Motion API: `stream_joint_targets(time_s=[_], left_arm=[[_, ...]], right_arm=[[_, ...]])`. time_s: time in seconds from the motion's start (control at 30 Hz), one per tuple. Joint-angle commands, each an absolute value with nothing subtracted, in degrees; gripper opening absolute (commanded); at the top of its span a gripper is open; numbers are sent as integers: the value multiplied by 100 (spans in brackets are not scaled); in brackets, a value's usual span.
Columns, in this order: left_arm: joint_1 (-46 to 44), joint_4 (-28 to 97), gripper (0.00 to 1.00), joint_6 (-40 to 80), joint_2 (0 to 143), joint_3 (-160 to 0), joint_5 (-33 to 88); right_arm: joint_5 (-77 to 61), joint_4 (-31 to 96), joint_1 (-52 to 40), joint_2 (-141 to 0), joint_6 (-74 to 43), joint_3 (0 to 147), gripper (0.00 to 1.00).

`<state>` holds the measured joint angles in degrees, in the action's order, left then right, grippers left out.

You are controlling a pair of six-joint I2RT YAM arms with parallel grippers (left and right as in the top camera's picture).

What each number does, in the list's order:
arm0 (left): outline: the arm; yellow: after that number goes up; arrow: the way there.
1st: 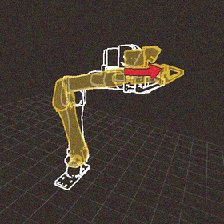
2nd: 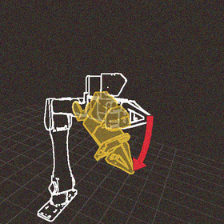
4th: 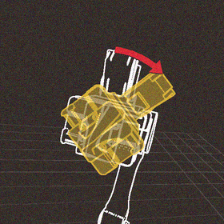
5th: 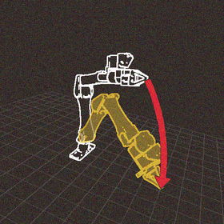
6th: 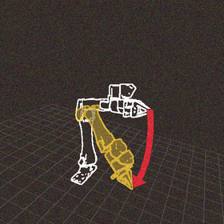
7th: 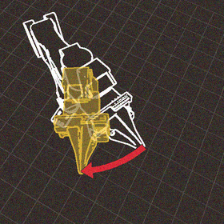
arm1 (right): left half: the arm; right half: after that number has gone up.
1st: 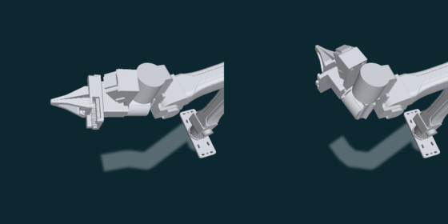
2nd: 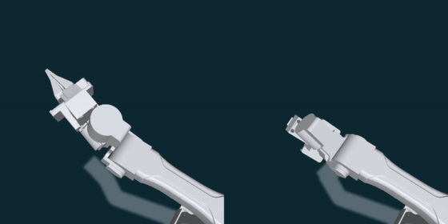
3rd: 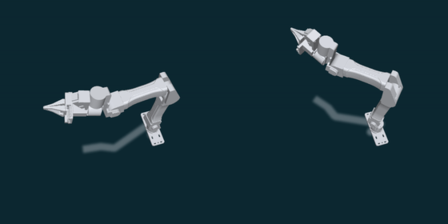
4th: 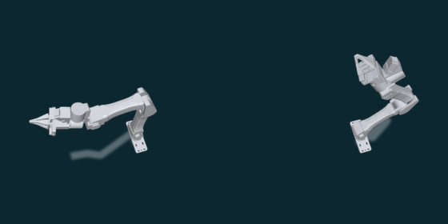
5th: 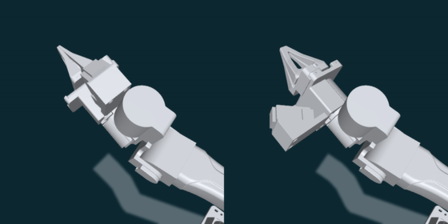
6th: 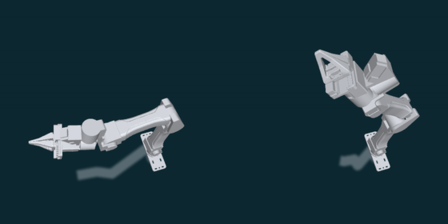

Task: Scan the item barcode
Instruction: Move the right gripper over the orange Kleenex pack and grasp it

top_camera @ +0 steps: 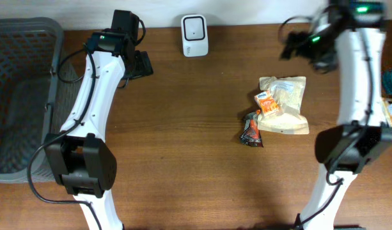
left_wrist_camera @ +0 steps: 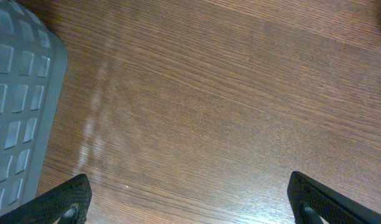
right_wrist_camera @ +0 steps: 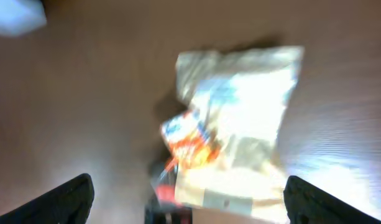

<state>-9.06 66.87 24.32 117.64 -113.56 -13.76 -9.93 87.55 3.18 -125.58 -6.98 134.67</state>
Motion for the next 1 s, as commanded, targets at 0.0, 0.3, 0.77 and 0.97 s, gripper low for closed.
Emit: stream_joint_targets(time_s=[0.0, 0.3, 0.77, 0.97], left_arm=[[-932, 6696, 99, 2504, 11856, -11349, -1396], [-932, 6694, 99, 2504, 11854, -11349, -1396], [-932, 6694, 99, 2504, 11854, -11349, -1396], [-932, 6696, 99, 2504, 11854, -11349, -1396]], right_arm=[[-416, 8659, -167, -12689, -340, 12503, 94], [947, 7708, -705, -12687, -338, 10936, 70], [1, 6460, -405, -12691, -150, 10189, 35], [-309, 6541, -403, -12682, -403, 10221, 4]])
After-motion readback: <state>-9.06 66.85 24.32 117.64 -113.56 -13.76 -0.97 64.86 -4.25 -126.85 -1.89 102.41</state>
